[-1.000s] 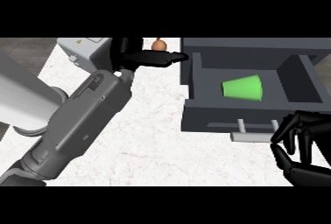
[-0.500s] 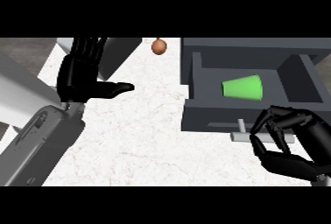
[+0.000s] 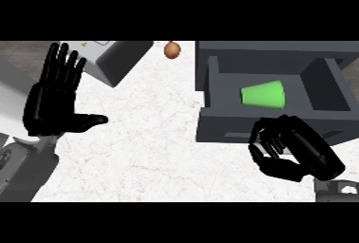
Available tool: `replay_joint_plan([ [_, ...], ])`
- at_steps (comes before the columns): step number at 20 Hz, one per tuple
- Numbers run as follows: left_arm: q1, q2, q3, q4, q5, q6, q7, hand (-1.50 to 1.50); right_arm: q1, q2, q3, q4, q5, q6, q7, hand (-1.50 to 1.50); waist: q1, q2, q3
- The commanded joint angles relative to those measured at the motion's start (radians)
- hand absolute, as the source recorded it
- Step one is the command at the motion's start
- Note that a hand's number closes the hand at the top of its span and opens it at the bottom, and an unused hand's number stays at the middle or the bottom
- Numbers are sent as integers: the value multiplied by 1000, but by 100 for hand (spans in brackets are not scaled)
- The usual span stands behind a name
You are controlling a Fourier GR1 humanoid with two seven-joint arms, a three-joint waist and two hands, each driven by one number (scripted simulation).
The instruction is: Pick up the cup, place it into the drawer and close the drawer
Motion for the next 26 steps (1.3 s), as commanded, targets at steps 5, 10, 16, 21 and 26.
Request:
replay_joint_plan([
  [5, 177, 14, 66, -53, -23, -123, -43, -150, -133, 51, 37, 377, 197, -138, -133, -150, -10, 3, 0],
  [10, 268, 54, 170, -65, 6, -221, -43, -150, -176, 73, 64, 516, 287, -174, -152, -150, -13, 2, 0],
  [16, 338, 19, 200, -68, -28, -287, -71, -150, -372, 79, -39, 835, 273, -193, -268, -150, -7, 3, 0],
  [21, 332, -5, 204, -153, -56, -230, -2, -150, -478, 121, -83, 1155, 311, -331, -396, -150, 0, 6, 1],
  [26, 266, -16, 240, -16, -47, -331, -14, -150, -674, 125, -152, 1367, 281, -282, -436, -150, 4, 11, 1],
])
